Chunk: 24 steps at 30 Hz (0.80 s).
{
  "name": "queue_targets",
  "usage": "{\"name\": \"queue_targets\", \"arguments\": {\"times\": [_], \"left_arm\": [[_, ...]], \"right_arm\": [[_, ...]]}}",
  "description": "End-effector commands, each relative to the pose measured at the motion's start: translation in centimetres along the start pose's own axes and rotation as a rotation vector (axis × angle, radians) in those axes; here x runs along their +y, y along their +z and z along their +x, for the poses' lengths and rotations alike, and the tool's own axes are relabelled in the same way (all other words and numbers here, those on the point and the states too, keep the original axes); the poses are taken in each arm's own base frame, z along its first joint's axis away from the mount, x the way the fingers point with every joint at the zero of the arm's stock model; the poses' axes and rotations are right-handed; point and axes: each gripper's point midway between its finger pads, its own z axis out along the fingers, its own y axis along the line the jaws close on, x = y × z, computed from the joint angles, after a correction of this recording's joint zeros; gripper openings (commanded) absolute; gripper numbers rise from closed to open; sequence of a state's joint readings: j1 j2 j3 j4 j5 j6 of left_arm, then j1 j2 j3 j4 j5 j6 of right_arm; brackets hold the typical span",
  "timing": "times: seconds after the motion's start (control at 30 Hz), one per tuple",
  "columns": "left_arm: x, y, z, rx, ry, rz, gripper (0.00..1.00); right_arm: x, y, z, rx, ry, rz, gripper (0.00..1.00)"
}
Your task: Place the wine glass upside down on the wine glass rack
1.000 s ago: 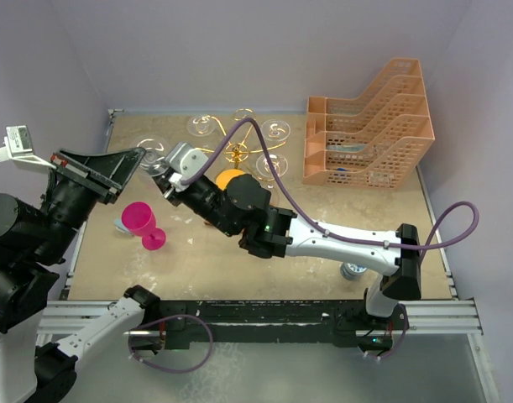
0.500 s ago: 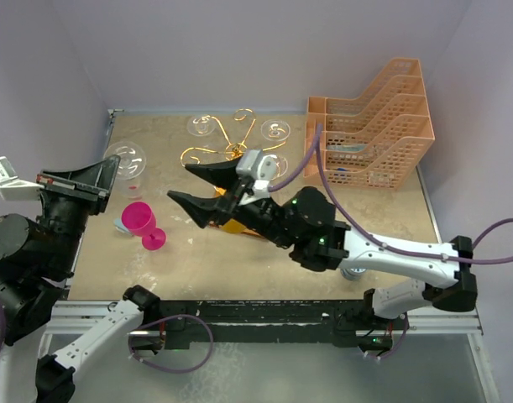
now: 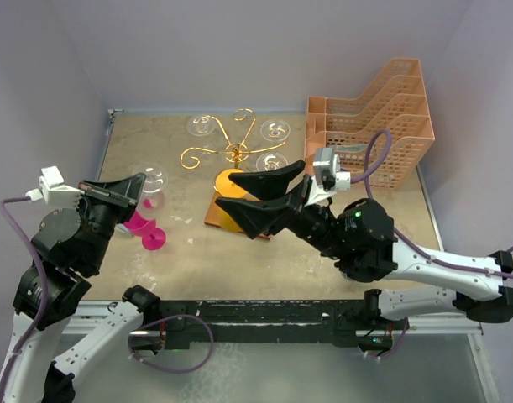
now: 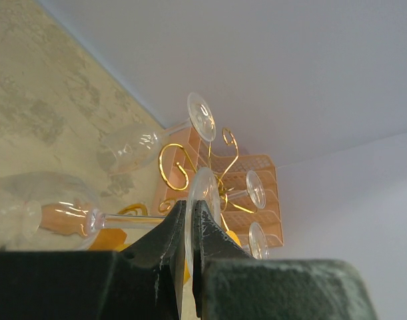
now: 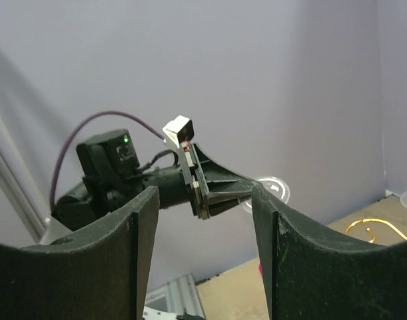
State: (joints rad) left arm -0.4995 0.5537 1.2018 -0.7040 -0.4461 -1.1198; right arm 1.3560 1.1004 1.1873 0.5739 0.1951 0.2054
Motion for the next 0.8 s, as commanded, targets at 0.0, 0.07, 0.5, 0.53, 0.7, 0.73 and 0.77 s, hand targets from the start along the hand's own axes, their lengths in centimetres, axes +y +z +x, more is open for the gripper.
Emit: {"name": "queue_targets", "arguments": {"times": [0.0,0.07,0.5,0.53,0.7,0.73,0.77], "left_arm": [[-2.2,0.0,0.1,0.013,-0.085,0.093,0.0],[-2.3,0.2,0.8,0.037,-0.11,0.111,0.0],[-5.2,3.7,6.6,0.246,-0.181,0.226,0.0],[-5.0,4.2,7.0,0.251,-0.177,0.218,0.0],[-4.4,6.2,8.3,0.261,-0.158,0.187,0.0],[-4.6,6.5,8.5,0.265,-0.161,0.19,0.0],[-4.8,6.8,8.7,0.271,-0.163,0.194,0.0]], "right_arm": [[-0.5,-1.1,-3.7,-0.075,0.195,0.074,0.6],[-0.5,-1.6,-4.5,-0.099,0.239,0.079,0.6],[-1.9,-3.0,-5.4,-0.132,0.297,0.153,0.6],[-1.7,-3.0,-5.5,-0.136,0.291,0.138,0.6],[-1.0,-3.4,-5.8,-0.161,0.294,0.088,0.6],[-0.9,-3.6,-5.9,-0.167,0.299,0.081,0.6],[-0.9,-3.7,-5.9,-0.172,0.303,0.076,0.6]]}}
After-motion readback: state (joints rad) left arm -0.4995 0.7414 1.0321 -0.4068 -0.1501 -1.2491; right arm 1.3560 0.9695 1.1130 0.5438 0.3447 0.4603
